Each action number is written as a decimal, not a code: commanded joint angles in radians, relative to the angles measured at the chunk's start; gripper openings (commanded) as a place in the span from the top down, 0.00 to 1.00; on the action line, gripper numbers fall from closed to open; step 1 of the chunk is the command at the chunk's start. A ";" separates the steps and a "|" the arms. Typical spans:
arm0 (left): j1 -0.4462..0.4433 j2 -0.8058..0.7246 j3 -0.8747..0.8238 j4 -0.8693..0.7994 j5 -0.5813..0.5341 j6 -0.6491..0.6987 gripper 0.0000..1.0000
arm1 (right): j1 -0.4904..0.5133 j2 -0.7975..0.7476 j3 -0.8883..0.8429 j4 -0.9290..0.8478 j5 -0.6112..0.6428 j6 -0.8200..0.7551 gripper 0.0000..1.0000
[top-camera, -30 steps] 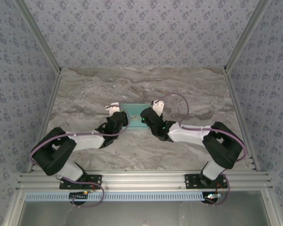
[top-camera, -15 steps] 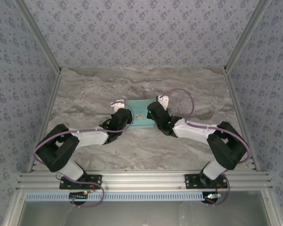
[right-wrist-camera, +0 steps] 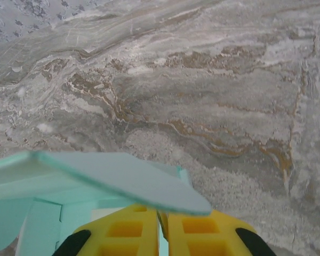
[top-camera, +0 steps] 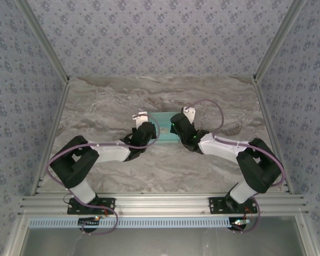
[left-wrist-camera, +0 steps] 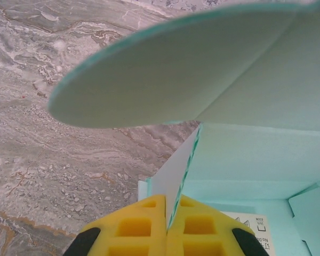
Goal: Fold the paper box
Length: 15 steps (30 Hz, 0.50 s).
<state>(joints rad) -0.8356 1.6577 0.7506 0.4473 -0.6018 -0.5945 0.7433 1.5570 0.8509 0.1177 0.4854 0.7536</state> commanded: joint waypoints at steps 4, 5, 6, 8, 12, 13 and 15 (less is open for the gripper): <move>-0.016 0.005 -0.056 0.013 -0.056 -0.037 1.00 | 0.039 -0.012 -0.060 -0.047 0.056 0.127 0.87; -0.017 0.002 -0.064 0.013 -0.056 -0.041 1.00 | 0.043 -0.009 -0.066 -0.046 0.055 0.134 0.87; -0.018 0.001 -0.073 0.017 -0.056 -0.045 1.00 | 0.044 -0.007 -0.073 -0.046 0.054 0.142 0.87; -0.019 -0.002 -0.088 0.019 -0.052 -0.044 1.00 | 0.045 -0.003 -0.086 -0.042 0.048 0.156 0.87; -0.020 -0.005 -0.111 0.026 -0.048 -0.047 1.00 | 0.058 -0.001 -0.108 -0.038 0.055 0.179 0.87; -0.022 -0.006 -0.119 0.031 -0.047 -0.047 1.00 | 0.062 0.001 -0.111 -0.038 0.060 0.180 0.87; -0.026 -0.005 -0.134 0.040 -0.049 -0.048 1.00 | 0.069 0.004 -0.121 -0.038 0.068 0.184 0.87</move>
<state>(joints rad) -0.8604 1.6569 0.6640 0.5556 -0.6376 -0.6037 0.8032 1.5459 0.7757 0.1722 0.5381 0.8848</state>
